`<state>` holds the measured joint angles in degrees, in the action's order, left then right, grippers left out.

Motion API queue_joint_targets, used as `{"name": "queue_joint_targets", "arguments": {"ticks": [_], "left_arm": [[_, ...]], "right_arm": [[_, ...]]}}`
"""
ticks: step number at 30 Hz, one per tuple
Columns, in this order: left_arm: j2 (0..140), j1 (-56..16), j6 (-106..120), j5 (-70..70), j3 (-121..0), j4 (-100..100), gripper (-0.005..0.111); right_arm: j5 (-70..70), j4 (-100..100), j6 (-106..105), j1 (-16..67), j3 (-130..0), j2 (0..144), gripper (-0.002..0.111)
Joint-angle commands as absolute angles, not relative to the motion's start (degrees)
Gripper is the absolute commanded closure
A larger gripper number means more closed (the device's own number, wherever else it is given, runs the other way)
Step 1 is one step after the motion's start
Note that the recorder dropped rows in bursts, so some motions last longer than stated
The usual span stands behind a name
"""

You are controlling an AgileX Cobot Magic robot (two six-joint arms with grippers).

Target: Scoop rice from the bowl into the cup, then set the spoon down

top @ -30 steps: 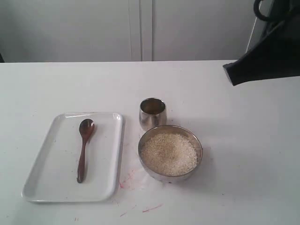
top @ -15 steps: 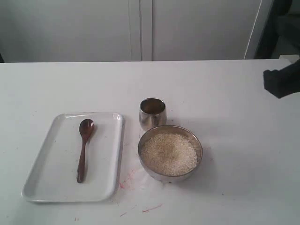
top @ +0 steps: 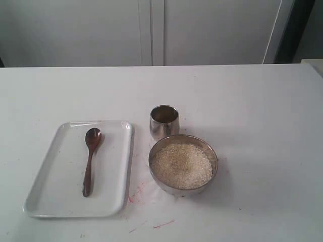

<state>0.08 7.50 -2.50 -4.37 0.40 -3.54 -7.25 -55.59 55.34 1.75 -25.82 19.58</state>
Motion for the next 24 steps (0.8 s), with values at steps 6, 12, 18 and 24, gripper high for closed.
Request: {"name": "queue_joint_targets", "arguments": {"ticks": [6,12,18,24], "left_arm": [[0.0,7.3,-2.8,-4.7,0.0,-3.8,0.092],[0.0,7.3,-2.8,-4.7,0.0,-3.8,0.092],[0.0,7.3,-2.8,-4.7,0.0,-3.8,0.092],[0.0,7.3,-2.8,-4.7,0.0,-3.8,0.092]], "right_arm": [[-14.0,-52.4,55.7,-8.9,-17.4,10.6,0.101],[-18.6,-54.2,55.7,-15.5,-12.0,6.1,0.101],[-18.6,-54.5,55.8,-20.0,-7.4,1.0,0.101],[-17.9,-60.3,56.1,-20.7,-4.6,0.1,0.101]]}}
